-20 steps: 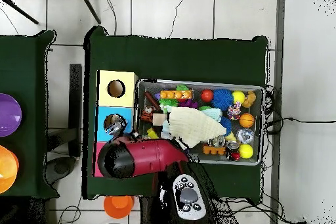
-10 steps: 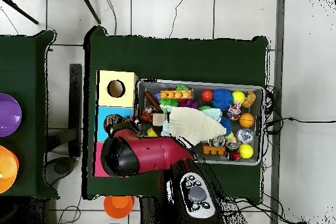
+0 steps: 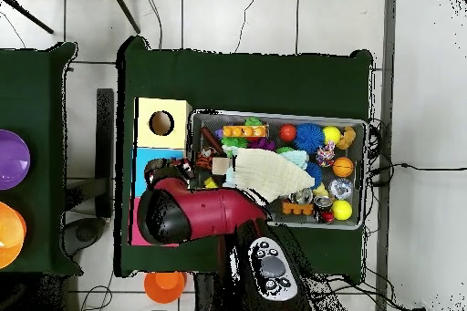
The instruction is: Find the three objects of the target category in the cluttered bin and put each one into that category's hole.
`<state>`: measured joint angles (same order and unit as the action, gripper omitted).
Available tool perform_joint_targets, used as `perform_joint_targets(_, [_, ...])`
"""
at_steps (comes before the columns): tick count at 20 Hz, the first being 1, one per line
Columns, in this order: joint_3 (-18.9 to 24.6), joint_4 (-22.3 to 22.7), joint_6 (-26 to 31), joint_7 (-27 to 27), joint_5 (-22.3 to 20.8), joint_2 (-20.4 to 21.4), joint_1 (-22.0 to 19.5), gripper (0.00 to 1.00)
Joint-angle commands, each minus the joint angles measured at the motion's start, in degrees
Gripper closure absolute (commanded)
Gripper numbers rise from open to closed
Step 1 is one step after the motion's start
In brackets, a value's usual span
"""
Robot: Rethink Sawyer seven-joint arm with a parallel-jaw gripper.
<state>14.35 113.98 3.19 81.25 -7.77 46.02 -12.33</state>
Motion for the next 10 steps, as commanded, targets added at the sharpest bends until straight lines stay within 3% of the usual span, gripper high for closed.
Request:
perform_joint_targets(1, [3.41,-1.43,3.51,6.35,-1.34,-1.01,-0.69,1.00])
perform_joint_targets(3, [2.42,-1.59,5.43,6.02,-0.99,-0.23,-0.42,1.00])
perform_joint_targets(6, [-4.77,-2.70,12.03,5.43,-0.71,4.15,2.10,1.00])
perform_joint_targets(10, [-10.33,-5.11,18.25,4.66,-1.58,8.99,3.97,1.00])
